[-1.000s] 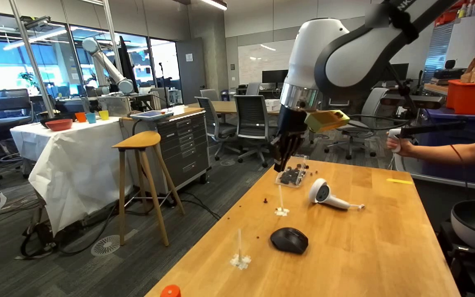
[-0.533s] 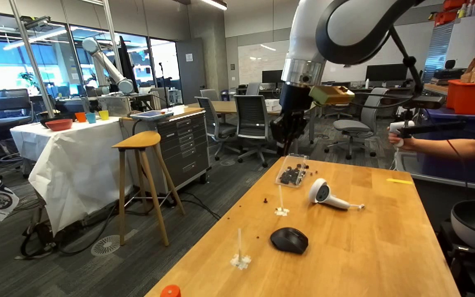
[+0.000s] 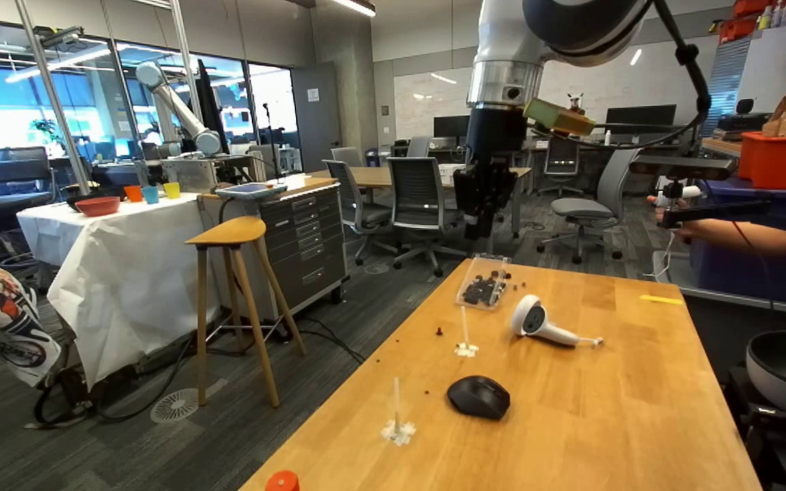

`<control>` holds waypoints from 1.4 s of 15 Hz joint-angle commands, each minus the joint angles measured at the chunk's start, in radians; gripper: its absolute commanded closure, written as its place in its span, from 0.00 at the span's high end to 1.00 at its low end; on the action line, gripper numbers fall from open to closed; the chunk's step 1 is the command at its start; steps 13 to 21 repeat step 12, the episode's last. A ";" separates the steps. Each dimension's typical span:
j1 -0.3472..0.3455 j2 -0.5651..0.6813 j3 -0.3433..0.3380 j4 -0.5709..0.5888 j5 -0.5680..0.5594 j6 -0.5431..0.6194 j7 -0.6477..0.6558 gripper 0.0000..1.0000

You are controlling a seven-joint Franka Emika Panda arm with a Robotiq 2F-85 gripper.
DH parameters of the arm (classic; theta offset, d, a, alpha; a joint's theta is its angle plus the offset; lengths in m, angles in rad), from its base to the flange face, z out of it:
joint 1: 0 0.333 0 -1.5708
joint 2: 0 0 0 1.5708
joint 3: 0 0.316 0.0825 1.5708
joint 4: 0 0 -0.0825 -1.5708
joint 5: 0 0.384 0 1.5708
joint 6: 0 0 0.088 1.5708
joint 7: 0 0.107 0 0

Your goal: Left click the mouse

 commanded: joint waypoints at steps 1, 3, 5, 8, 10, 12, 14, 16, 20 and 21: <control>-0.018 -0.048 0.023 0.025 0.042 -0.097 -0.052 0.67; -0.016 -0.071 0.026 0.027 0.046 -0.127 -0.068 0.81; -0.018 -0.092 0.028 0.028 0.069 -0.164 -0.092 0.96; -0.020 -0.119 0.025 0.026 0.125 -0.231 -0.129 1.00; -0.016 -0.102 0.027 0.018 0.098 -0.201 -0.098 1.00; -0.017 -0.114 0.027 0.018 0.112 -0.222 -0.099 1.00; -0.017 -0.114 0.027 0.018 0.112 -0.222 -0.099 1.00; -0.017 -0.114 0.027 0.018 0.112 -0.222 -0.099 1.00; -0.017 -0.114 0.027 0.018 0.112 -0.222 -0.099 1.00; -0.017 -0.114 0.027 0.018 0.112 -0.222 -0.099 1.00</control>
